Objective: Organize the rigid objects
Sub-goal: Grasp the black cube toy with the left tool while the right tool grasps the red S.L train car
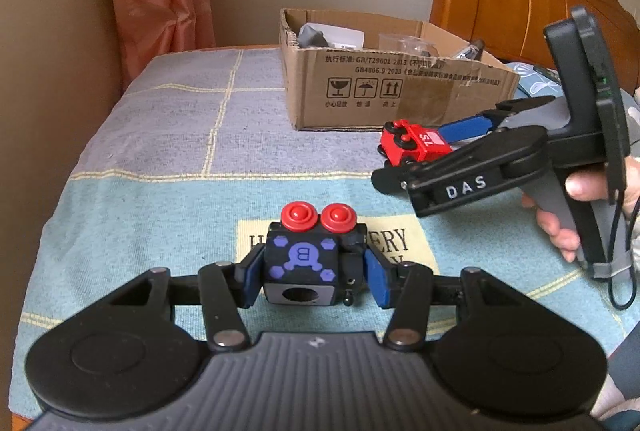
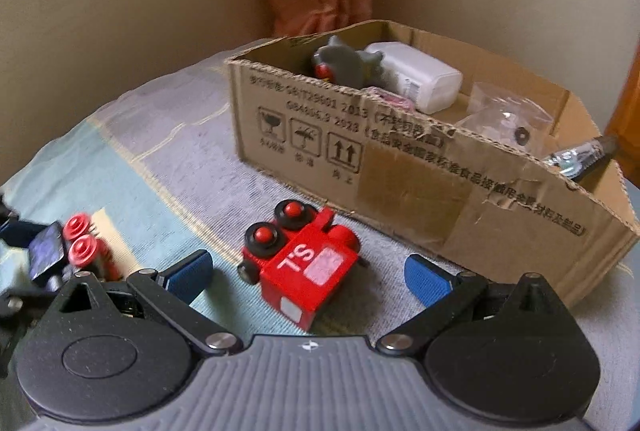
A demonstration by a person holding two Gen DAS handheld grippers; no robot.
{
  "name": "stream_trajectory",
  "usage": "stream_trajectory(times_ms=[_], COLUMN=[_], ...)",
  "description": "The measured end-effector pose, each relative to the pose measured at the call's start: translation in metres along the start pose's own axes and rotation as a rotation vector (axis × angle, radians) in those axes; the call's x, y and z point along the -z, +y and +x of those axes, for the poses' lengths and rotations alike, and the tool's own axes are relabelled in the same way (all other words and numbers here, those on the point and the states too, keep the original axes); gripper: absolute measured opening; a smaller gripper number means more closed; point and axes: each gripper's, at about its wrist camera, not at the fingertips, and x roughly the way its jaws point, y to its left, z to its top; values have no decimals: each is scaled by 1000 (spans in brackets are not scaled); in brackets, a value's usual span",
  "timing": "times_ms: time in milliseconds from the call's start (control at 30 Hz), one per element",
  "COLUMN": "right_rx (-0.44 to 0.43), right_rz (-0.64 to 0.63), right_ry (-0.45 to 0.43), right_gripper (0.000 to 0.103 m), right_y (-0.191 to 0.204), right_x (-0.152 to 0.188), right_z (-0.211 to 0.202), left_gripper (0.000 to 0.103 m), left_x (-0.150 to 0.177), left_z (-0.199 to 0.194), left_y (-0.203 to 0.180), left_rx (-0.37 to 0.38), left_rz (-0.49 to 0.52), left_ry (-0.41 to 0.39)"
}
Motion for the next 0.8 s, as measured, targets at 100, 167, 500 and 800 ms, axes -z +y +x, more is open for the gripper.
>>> stream_trajectory(times_ms=[100, 167, 500, 800], right_rx=[26, 41, 62, -31], right_rz=[50, 64, 83, -42], right_ry=[-3, -5, 3, -20], right_gripper=[103, 103, 101, 86], right_y=[-9, -16, -30, -14], right_x=[5, 9, 19, -4], right_z=[-4, -8, -20, -3], left_gripper=[51, 51, 51, 51], left_x=[0, 0, -1, -1], left_z=[0, 0, 1, 2], left_y=[1, 2, 1, 1], left_rx=[2, 3, -3, -18], left_rz=[-2, -3, 2, 3], left_ry=[-1, 0, -3, -9])
